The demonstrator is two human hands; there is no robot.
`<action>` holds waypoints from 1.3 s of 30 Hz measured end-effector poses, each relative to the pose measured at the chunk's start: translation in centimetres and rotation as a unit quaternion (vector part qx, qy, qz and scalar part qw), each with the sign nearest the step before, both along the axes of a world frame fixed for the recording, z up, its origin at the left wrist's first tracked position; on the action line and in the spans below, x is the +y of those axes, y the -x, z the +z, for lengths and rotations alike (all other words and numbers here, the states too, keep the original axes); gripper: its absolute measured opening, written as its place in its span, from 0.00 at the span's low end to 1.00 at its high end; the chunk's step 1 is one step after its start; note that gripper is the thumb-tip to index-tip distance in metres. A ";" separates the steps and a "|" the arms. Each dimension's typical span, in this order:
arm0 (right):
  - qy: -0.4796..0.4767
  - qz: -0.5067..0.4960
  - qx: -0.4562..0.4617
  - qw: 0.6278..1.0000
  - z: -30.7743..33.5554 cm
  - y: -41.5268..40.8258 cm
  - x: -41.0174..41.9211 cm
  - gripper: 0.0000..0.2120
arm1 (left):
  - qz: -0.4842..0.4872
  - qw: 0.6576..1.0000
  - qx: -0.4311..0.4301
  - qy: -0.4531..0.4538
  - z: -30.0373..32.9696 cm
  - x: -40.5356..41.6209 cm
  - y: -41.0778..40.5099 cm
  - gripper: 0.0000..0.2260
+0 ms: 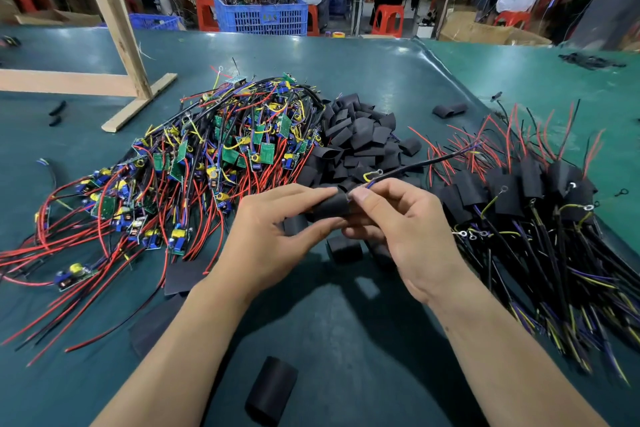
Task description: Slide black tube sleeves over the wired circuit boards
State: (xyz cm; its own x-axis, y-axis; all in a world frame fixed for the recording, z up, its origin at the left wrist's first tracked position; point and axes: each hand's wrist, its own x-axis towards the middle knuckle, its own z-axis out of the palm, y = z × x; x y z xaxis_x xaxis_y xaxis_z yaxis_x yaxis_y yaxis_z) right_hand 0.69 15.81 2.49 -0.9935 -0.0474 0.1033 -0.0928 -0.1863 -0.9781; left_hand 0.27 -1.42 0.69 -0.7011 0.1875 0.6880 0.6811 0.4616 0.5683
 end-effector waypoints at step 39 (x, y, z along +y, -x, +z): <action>0.324 -0.349 -0.075 0.876 2.8 2.0 7.1 0.07 | 0.122 0.987 0.104 -0.001 0.1 -0.2 0.1 0.11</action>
